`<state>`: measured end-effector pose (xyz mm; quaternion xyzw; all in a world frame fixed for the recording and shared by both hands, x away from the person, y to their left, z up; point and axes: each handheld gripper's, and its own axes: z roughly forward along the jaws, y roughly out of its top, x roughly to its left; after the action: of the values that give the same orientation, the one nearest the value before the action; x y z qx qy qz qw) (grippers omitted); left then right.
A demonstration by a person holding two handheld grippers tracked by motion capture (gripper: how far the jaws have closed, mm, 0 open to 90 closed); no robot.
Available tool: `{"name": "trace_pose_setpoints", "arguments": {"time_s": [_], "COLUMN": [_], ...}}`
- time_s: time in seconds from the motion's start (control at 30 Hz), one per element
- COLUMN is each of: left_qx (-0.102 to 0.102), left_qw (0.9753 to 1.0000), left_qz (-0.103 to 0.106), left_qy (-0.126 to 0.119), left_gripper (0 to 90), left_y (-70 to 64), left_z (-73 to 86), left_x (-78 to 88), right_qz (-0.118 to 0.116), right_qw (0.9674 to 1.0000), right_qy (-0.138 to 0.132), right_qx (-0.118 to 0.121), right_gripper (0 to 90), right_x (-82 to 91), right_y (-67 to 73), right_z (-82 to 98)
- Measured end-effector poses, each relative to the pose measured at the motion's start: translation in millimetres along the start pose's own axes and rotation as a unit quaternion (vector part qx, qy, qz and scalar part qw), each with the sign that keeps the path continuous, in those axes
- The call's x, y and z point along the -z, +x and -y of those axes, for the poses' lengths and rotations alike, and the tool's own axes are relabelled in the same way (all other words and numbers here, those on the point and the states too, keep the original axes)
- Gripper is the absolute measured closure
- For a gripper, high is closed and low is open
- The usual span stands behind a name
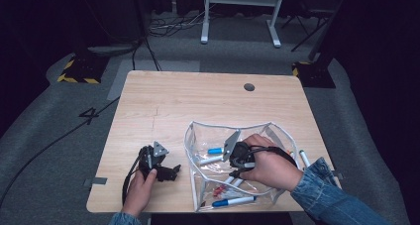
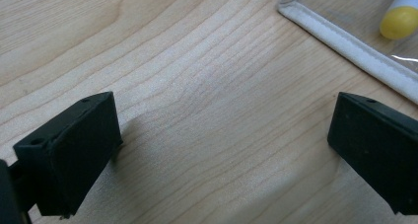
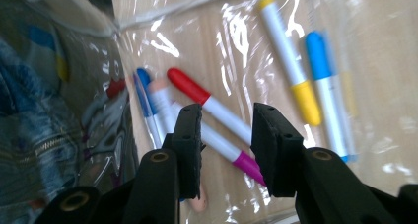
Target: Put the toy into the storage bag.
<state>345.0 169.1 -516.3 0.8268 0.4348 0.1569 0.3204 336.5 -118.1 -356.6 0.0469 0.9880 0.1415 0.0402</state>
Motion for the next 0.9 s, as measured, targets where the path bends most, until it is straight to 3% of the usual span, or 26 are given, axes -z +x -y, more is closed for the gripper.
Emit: {"name": "trace_pose_setpoints", "arguments": {"time_s": [0.27, 0.5, 0.67, 0.9], "left_qx": [0.0, 0.001, 0.001, 0.0], "left_qw": [1.0, 1.0, 1.0, 1.0], "left_qz": [0.001, 0.0, 0.001, 0.0], "left_qy": [0.0, 0.0, 0.0, 0.0], "left_gripper": [0.0, 0.0, 0.0, 0.0], "left_y": [-0.1, -0.1, -0.1, -0.1], "left_z": [0.0, 0.0, 0.0, 0.0], "left_x": [-0.1, -0.1, 0.0, 0.0], "right_qz": [0.036, 0.053, 0.07, 0.099], "right_qw": [0.9972, 0.9907, 0.9799, 0.9662], "right_qy": [-0.061, -0.103, -0.138, -0.152], "right_qx": [-0.02, -0.071, -0.126, -0.183], "right_gripper": [62.0, 58.9, 57.1, 58.8], "right_x": [35.7, 68.1, 90.3, 113.3], "right_y": [0.5, -5.5, -11.7, -22.9], "right_z": [5.5, 22.5, 46.5, 86.8]}}
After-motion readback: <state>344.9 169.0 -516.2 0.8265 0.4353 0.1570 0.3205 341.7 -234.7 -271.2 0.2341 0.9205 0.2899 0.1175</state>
